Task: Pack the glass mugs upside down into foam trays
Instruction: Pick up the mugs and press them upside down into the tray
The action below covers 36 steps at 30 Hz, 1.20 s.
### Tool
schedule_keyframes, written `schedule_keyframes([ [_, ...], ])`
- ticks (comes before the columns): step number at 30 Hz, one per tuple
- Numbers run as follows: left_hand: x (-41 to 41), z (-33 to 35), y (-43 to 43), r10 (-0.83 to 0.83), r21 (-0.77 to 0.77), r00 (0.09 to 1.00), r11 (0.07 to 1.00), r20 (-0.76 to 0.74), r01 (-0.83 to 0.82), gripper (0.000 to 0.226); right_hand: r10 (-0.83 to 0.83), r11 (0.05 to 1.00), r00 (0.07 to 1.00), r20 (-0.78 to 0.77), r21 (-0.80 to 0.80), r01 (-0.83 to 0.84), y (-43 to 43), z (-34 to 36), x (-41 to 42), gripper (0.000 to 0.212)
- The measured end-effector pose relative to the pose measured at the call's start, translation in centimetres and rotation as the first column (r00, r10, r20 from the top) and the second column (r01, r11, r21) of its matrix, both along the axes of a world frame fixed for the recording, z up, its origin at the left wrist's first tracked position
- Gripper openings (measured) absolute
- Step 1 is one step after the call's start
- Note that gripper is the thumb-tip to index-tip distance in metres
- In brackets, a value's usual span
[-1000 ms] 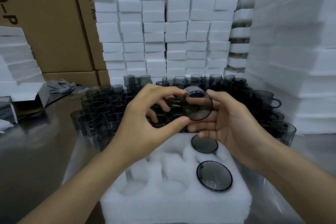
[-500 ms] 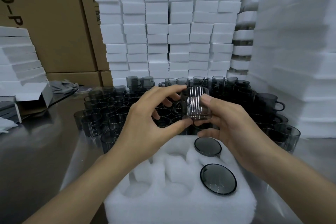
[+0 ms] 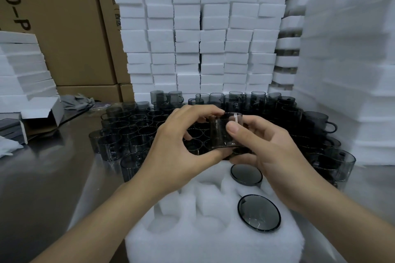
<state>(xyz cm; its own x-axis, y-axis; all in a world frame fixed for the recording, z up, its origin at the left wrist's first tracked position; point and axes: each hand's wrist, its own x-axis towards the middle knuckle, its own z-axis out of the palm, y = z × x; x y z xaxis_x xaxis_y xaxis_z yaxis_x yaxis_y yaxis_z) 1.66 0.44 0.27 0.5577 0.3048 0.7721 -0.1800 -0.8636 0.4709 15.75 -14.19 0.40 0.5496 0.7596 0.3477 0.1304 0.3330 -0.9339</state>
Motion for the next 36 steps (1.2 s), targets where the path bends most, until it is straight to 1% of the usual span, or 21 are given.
schedule_keyframes([
  [2,0.0,0.0,0.2,0.018,-0.003,1.000,1.000,0.003,-0.018,0.059,-0.061,0.998,0.998,0.036,0.019,0.060,0.1,-0.1,-0.2,0.050],
  [3,0.0,0.0,0.3,0.030,-0.016,1.000,0.999,0.006,-0.030,0.058,-0.071,0.997,0.997,0.028,0.040,0.070,0.1,0.0,-0.3,0.048],
  [4,0.0,0.0,0.4,0.042,-0.033,0.999,0.999,0.009,-0.041,0.056,-0.065,0.996,0.998,-0.013,0.067,0.066,0.1,0.2,-0.2,0.046],
  [7,0.1,-0.1,0.7,0.034,-0.114,0.999,0.993,0.028,-0.031,0.052,0.021,0.989,0.971,-0.238,0.147,0.015,-0.1,0.8,0.4,0.038],
  [8,0.2,-0.1,0.7,0.017,-0.146,0.999,0.989,0.036,-0.012,0.052,0.035,0.991,0.967,-0.253,0.137,0.000,-0.2,1.0,0.7,0.033],
  [9,0.2,0.0,0.7,-0.005,-0.174,0.999,0.985,0.041,0.012,0.052,0.043,0.994,0.972,-0.232,0.104,-0.019,-0.3,1.0,0.8,0.029],
  [10,0.2,0.0,0.6,-0.032,-0.195,0.999,0.980,0.040,0.039,0.053,0.063,0.996,0.978,-0.197,0.067,-0.051,-0.3,1.1,0.9,0.028],
  [12,0.2,0.2,0.5,-0.085,-0.215,0.996,0.973,0.013,0.086,0.054,0.156,0.987,0.977,-0.145,-0.005,-0.158,-0.3,1.0,0.7,0.028],
  [15,0.2,0.3,0.6,-0.114,-0.229,0.992,0.968,-0.056,0.099,0.060,0.375,0.921,0.909,-0.181,-0.041,-0.388,-0.4,0.9,0.2,0.040],
  [17,0.2,0.4,0.6,-0.118,-0.226,0.988,0.970,-0.104,0.092,0.070,0.443,0.891,0.873,-0.203,-0.012,-0.454,-0.5,0.8,0.1,0.045],
  [19,0.2,0.4,0.4,-0.140,-0.207,0.982,0.972,-0.125,0.112,0.082,0.421,0.904,0.894,-0.155,-0.014,-0.428,-0.5,0.8,0.1,0.044],
  [21,-0.1,0.2,0.3,-0.143,-0.176,0.984,0.977,-0.107,0.123,0.089,0.350,0.934,0.933,-0.085,-0.042,-0.354,-0.4,0.7,0.1,0.044],
  [22,-0.1,0.2,0.3,-0.131,-0.161,0.987,0.980,-0.093,0.115,0.088,0.296,0.952,0.953,-0.057,-0.059,-0.300,-0.4,0.5,0.2,0.044],
  [24,-0.2,0.2,0.3,-0.106,-0.139,0.991,0.986,-0.076,0.095,0.075,0.190,0.978,0.981,-0.047,-0.080,-0.194,-0.3,0.4,0.3,0.042],
  [26,-0.1,0.1,0.4,-0.104,-0.125,0.991,0.988,-0.086,0.093,0.062,0.134,0.986,0.990,-0.048,-0.096,-0.138,-0.3,0.3,0.4,0.044],
  [29,0.0,0.1,0.5,-0.129,-0.113,0.985,0.987,-0.114,0.116,0.058,0.125,0.987,0.989,-0.081,-0.094,-0.132,-0.4,0.7,0.5,0.038],
  [32,0.0,0.1,0.8,-0.193,-0.133,0.971,0.976,-0.142,0.174,0.061,0.187,0.979,0.975,-0.123,-0.055,-0.195,-0.7,1.3,0.8,0.048],
  [34,-0.1,0.2,1.1,-0.230,-0.146,0.959,0.967,-0.164,0.207,0.068,0.189,0.979,0.980,-0.069,-0.068,-0.194,-0.8,1.6,0.8,0.045],
  [36,-0.3,0.5,1.7,-0.252,-0.202,0.958,0.954,-0.138,0.222,0.072,0.133,0.987,0.991,-0.010,-0.092,-0.133,-0.8,1.5,0.7,0.042],
])
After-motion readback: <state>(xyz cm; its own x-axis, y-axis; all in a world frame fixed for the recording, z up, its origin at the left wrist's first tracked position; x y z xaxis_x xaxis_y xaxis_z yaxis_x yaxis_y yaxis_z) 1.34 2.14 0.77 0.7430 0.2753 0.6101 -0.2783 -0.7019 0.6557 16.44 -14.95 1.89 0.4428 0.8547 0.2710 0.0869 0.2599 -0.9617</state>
